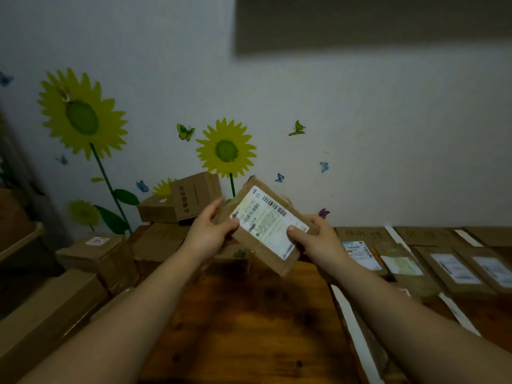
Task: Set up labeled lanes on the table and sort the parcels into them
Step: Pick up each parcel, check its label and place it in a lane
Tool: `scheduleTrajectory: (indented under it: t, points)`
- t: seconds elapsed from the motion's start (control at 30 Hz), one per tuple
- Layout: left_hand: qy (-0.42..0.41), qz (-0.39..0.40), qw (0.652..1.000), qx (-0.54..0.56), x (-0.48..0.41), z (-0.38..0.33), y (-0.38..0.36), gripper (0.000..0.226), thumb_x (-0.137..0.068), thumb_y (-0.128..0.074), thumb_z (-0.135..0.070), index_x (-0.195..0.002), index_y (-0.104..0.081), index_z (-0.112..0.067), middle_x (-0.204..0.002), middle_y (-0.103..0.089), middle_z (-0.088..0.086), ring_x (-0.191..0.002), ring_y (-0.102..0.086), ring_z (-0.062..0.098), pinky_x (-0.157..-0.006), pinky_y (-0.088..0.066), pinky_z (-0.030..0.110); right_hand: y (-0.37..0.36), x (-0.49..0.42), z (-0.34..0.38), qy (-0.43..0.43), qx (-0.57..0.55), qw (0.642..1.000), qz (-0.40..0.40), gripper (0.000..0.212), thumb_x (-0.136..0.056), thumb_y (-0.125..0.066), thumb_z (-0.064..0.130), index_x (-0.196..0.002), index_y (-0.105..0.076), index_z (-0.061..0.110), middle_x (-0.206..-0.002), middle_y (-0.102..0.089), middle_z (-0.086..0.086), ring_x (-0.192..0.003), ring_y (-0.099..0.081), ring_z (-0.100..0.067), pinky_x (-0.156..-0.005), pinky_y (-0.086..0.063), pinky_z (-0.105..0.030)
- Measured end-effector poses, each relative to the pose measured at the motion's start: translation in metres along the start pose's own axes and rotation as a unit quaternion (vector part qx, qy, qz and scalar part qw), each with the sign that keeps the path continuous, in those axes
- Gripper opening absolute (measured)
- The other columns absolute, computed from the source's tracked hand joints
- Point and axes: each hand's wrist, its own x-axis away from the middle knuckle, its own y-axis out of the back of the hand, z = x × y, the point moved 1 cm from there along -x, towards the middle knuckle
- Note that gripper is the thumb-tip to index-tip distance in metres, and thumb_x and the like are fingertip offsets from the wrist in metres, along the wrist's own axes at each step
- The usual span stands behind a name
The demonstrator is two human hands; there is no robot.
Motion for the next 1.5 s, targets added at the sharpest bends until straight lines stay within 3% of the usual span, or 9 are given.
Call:
scheduleTrajectory:
  t: [0.1, 0.2, 0.27, 0.37, 0.53, 0.63, 0.9, 1.37, 1.5]
  points:
    - [-0.017, -0.039, 0.998, 0.047, -0.004, -0.009, -0.001, 0.071, -0.082, -0.068, -0.003, -0.139, -0.031, -0.018, -0.132, -0.047, 0.005, -0.101, -0.058, 0.017, -0.08, -0.05, 0.03, -0.016, 0.004, -0.001, 0.009, -0.069, 0.996, -0.049, 0.016, -0.093, -0.06, 0.02, -0.106, -0.05, 0.019, -0.106, -0.068, -0.01, -0.088, -0.071, -0.021, -0.068, -0.059, -0.035]
    - [-0.028, 0.056, 0.997, -0.034, 0.012, -0.005, -0.01, 0.085, -0.08, -0.07, -0.002, -0.145, -0.023, -0.029, -0.121, -0.051, -0.015, -0.112, -0.055, 0.02, -0.093, -0.048, 0.038, -0.032, 0.007, 0.006, 0.024, -0.112, 0.991, -0.073, 0.013, -0.095, -0.056, 0.023, -0.105, -0.048, 0.021, -0.101, -0.071, -0.008, -0.086, -0.072, -0.02, -0.062, -0.057, -0.029]
    - [-0.04, 0.091, 0.994, -0.045, 0.021, -0.003, -0.008, 0.09, -0.082, -0.066, 0.003, -0.147, -0.017, -0.035, -0.109, -0.046, -0.027, -0.103, -0.057, 0.013, -0.084, -0.052, 0.026, -0.04, 0.009, 0.009, 0.026, -0.099, 0.992, -0.072, 0.011, -0.096, -0.055, 0.025, -0.104, -0.047, 0.023, -0.102, -0.07, -0.006, -0.09, -0.071, -0.02, -0.068, -0.059, -0.033]
    - [-0.058, 0.088, 0.994, -0.01, 0.015, -0.005, 0.006, 0.084, -0.085, -0.06, 0.006, -0.148, -0.015, -0.029, -0.142, -0.04, -0.009, -0.094, -0.054, -0.001, -0.061, -0.051, 0.012, -0.047, 0.015, 0.012, 0.048, 0.022, 0.996, -0.069, 0.019, -0.097, -0.052, 0.034, -0.115, -0.048, 0.028, -0.112, -0.064, 0.003, -0.105, -0.063, -0.017, -0.09, -0.053, -0.043]
    - [-0.136, 0.105, 0.985, -0.027, 0.01, -0.014, 0.027, 0.067, -0.087, -0.056, 0.008, -0.135, -0.029, -0.03, -0.133, -0.039, -0.009, -0.103, -0.05, -0.009, -0.064, -0.044, -0.001, -0.063, 0.03, 0.022, 0.118, 0.105, 0.986, -0.054, 0.04, -0.099, -0.047, 0.026, -0.138, -0.038, 0.033, -0.124, -0.057, 0.014, -0.111, -0.055, -0.004, -0.091, -0.047, -0.021]
    - [-0.162, 0.129, 0.978, -0.022, 0.007, -0.017, 0.036, 0.065, -0.088, -0.053, 0.01, -0.128, -0.034, -0.037, -0.135, -0.045, -0.01, -0.12, -0.051, 0.01, -0.07, -0.047, 0.004, -0.07, 0.036, 0.024, 0.14, 0.097, 0.984, -0.058, 0.041, -0.099, -0.047, 0.019, -0.135, -0.039, 0.036, -0.119, -0.058, 0.02, -0.102, -0.058, 0.007, -0.088, -0.048, -0.014]
    - [-0.173, 0.17, 0.97, -0.021, 0.014, -0.021, 0.03, 0.066, -0.091, -0.049, 0.009, -0.134, -0.033, -0.038, -0.108, -0.051, -0.028, -0.087, -0.058, -0.019, -0.065, -0.049, 0.007, -0.062, 0.051, 0.02, 0.151, 0.088, 0.98, -0.093, 0.041, -0.098, -0.048, 0.018, -0.133, -0.041, 0.039, -0.12, -0.06, 0.018, -0.111, -0.057, -0.001, -0.097, -0.049, -0.03]
    - [-0.155, 0.229, 0.961, -0.012, 0.064, -0.023, -0.124, 0.069, -0.091, -0.048, 0.007, -0.136, -0.033, -0.042, -0.117, -0.049, -0.029, -0.093, -0.062, -0.006, -0.063, -0.051, 0.011, 0.088, 0.111, 0.029, 0.126, 0.102, 0.977, -0.136, 0.038, -0.102, -0.039, 0.018, -0.135, -0.045, 0.035, -0.118, -0.062, 0.017, -0.11, -0.058, 0.002, -0.097, -0.048, -0.023]
    - [-0.129, 0.258, 0.958, -0.013, 0.086, -0.01, -0.2, 0.07, -0.091, -0.048, 0.006, -0.141, -0.033, -0.04, -0.126, -0.05, -0.022, -0.111, -0.059, 0.01, -0.067, -0.054, 0.018, 0.168, 0.131, 0.014, 0.093, 0.109, 0.977, -0.161, 0.037, -0.102, -0.039, 0.025, -0.133, -0.045, 0.043, -0.127, -0.06, 0.015, -0.119, -0.054, -0.006, -0.106, -0.042, -0.038]
